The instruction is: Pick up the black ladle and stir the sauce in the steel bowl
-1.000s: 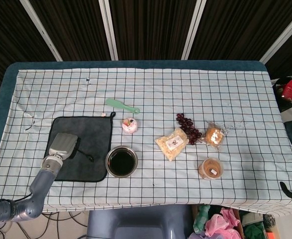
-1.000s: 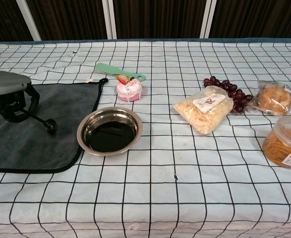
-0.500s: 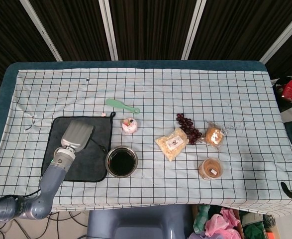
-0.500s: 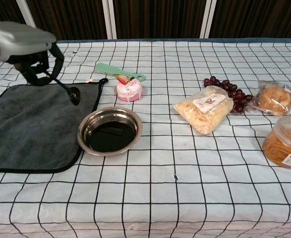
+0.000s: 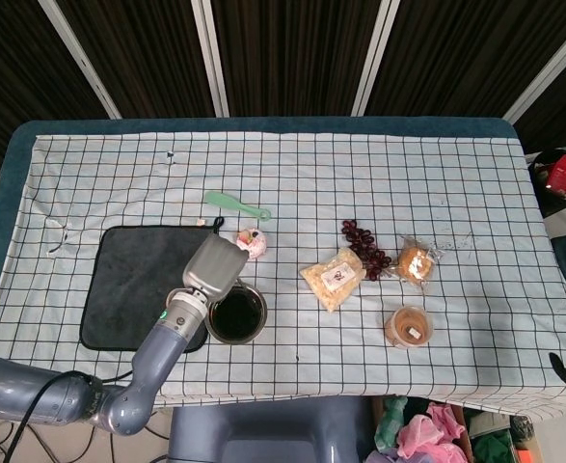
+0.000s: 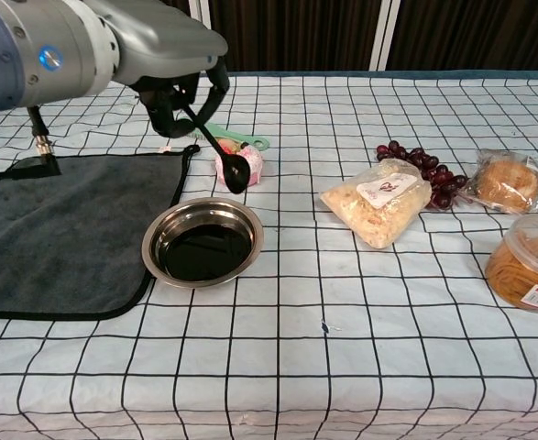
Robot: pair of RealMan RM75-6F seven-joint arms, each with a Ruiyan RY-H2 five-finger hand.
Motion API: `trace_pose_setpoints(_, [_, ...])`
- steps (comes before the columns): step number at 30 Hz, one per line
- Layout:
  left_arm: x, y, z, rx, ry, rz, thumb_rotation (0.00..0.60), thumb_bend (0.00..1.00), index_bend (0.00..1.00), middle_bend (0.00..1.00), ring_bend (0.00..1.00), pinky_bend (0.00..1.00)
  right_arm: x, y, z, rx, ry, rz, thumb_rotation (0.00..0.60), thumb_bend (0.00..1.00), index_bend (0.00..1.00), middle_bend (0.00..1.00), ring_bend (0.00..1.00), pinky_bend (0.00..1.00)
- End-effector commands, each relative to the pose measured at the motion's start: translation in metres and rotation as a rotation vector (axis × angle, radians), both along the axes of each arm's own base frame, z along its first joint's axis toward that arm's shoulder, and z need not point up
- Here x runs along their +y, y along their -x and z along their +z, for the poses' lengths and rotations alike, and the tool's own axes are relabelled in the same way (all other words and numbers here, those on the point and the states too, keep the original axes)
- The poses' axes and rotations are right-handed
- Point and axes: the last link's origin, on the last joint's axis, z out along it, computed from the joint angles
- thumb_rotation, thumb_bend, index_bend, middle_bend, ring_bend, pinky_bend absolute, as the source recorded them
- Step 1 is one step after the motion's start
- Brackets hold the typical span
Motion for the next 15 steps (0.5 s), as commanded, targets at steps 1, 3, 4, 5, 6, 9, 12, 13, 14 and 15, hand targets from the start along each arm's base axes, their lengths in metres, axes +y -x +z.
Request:
trace_pose_setpoints(1, [-0.006,-0.010,-0.010,0.032,0.011,-0.022,0.600,0.48,0.66,0.90,0.91,0.81,0.000,0.000,0.000,-0.001,0.001,0.001,0.600,0.22,0.06,0.01,0.08,0.22])
trace_pose_setpoints(3, [-0.008,-0.015,-0.015,0.057,0.009,-0.039,0.600,0.49,0.66,0.90,0.91,0.81,0.001,0.000,0.001,-0.002,0.002,0.002,0.600,0.22,0.06,0.01,0.08,0.22])
trace_pose_setpoints(4, [-0.008,-0.017,-0.017,0.066,0.004,-0.042,0.600,0.49,0.66,0.90,0.91,0.81,0.001,0.000,0.001,-0.003,0.003,0.003,0.600,0.22,0.06,0.01,0.08,0.22])
trace_pose_setpoints(5, [-0.008,-0.018,-0.019,0.075,-0.001,-0.046,0.600,0.49,0.66,0.90,0.91,0.81,0.001,0.000,0.002,-0.004,0.004,0.003,0.600,0.22,0.06,0.01,0.08,0.22])
trace_pose_setpoints(6, [-0.008,-0.019,-0.020,0.083,-0.006,-0.048,0.600,0.49,0.66,0.90,0.91,0.81,0.001,0.000,0.002,-0.004,0.005,0.004,0.600,0.22,0.06,0.01,0.08,0.22])
trace_pose_setpoints(9, [-0.009,-0.021,-0.026,0.124,-0.021,-0.058,0.600,0.50,0.67,0.91,0.91,0.81,0.002,0.000,0.003,-0.005,0.008,0.004,0.600,0.22,0.06,0.01,0.08,0.22])
trace_pose_setpoints(12, [-0.008,-0.019,-0.029,0.164,-0.034,-0.067,0.600,0.50,0.68,0.91,0.91,0.83,0.002,0.000,0.003,-0.006,0.009,0.003,0.600,0.22,0.06,0.01,0.08,0.22])
trace_pose_setpoints(13, [-0.007,-0.017,-0.031,0.184,-0.038,-0.070,0.600,0.50,0.68,0.91,0.92,0.83,0.002,0.000,0.003,-0.006,0.010,0.003,0.600,0.22,0.06,0.01,0.08,0.22])
trace_pose_setpoints(14, [-0.007,-0.015,-0.032,0.192,-0.039,-0.068,0.600,0.50,0.68,0.91,0.92,0.84,0.002,0.000,0.003,-0.006,0.011,0.003,0.600,0.22,0.06,0.01,0.08,0.22])
trace_pose_setpoints(15, [-0.007,-0.014,-0.033,0.196,-0.039,-0.063,0.600,0.51,0.68,0.91,0.92,0.84,0.002,0.000,0.003,-0.006,0.011,0.003,0.600,0.22,0.06,0.01,0.08,0.22])
